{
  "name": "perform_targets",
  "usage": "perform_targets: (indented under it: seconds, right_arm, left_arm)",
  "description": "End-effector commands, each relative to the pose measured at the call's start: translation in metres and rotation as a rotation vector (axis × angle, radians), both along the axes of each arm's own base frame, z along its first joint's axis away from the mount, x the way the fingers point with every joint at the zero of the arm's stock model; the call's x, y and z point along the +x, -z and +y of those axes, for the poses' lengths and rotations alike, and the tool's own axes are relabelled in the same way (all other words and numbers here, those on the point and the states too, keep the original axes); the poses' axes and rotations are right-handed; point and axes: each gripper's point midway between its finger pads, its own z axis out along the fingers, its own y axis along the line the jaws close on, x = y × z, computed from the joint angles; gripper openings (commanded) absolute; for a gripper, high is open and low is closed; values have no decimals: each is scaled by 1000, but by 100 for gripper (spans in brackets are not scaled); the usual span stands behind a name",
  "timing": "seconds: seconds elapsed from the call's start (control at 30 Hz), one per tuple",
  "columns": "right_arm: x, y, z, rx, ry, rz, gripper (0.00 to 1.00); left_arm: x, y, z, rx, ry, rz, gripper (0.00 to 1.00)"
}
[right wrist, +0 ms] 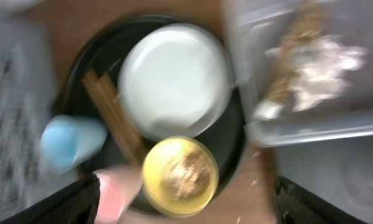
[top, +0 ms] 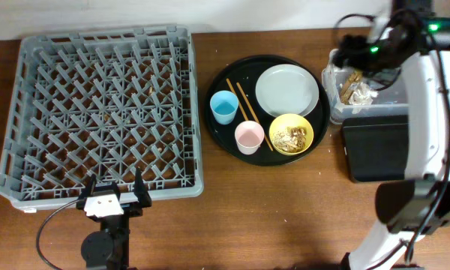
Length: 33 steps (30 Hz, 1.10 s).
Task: Sort waste into correct bins and load items into the dishwasher rack
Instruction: 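Grasp the brown wrapper from the plate with the right gripper, drop into clear bin, then lift the yellow bowl with the right gripper and tip scraps onto black tray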
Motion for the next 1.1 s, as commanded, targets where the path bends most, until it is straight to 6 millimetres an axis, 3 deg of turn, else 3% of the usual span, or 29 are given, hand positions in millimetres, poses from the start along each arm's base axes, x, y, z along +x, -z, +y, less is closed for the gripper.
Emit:
perform_targets:
  seconds: [0.0,0.07,0.13,0.2,0.3,0.37,0.5,0.57,0.6,0.67,0.77,0.8,0.83,0.87,0.9,0.93,0.97,1.03,1.07]
  right_arm:
    - [-29,41,78,-138,-323,118,89]
    - [-52,84,105,-257,-447,215,86]
    - [-76,131,125,-306,-666,275,75]
    - [-92,166,129,-320,-747,316,67]
    - [-99,207,128,-335,-829,298,62]
    - [-96,221,127,-341,-821,269,56]
    - [-94,223,127,-343,-814,256,36]
    - [-94,223,127,-341,-806,258,4]
    - [-94,222,127,-336,-786,260,4]
    - [-86,192,130,-326,-732,230,4]
    - [-72,96,127,-298,-613,98,4]
    - [-75,65,117,-252,-555,60,4]
    - [-81,47,108,-199,-531,35,4]
    - [-93,25,81,-112,-459,17,4]
    - [-99,17,61,-54,-417,15,4]
    - [-102,14,53,-7,-423,5,4]
    - [-101,11,28,152,-412,-53,4]
    - [-99,17,8,283,-371,-119,4]
    - [-96,29,-19,356,-288,-169,4]
  left_arm:
    - [0,1,-1,18,8,3,100]
    - [0,1,-1,18,8,3,100]
    - [0,1,-1,18,8,3,100]
    - [0,1,-1,18,8,3,100]
    - [0,1,-1,18,8,3,100]
    - [0,1,-1,18,8,3,100]
    - [0,1,-1,18,8,3,100]
    - [0,1,-1,18,8,3,100]
    - [0,1,-1,18,8,3,100]
    - [0,1,-1,18,8,3,100]
    - [0,1,-1,18,8,3,100]
    - [0,1,-1,18,8,3,100]
    - [0,1,-1,18,8,3,100]
    - [0,1,-1,18,8,3,100]
    - [0,1,-1,18,8,3,100]
    - [0,1,-1,18,8,3,100]
    - [0,1,-1,18,8,3,100]
    - [0,1,-1,18,8,3,100]
    - [0,1,-1,18,8,3,100]
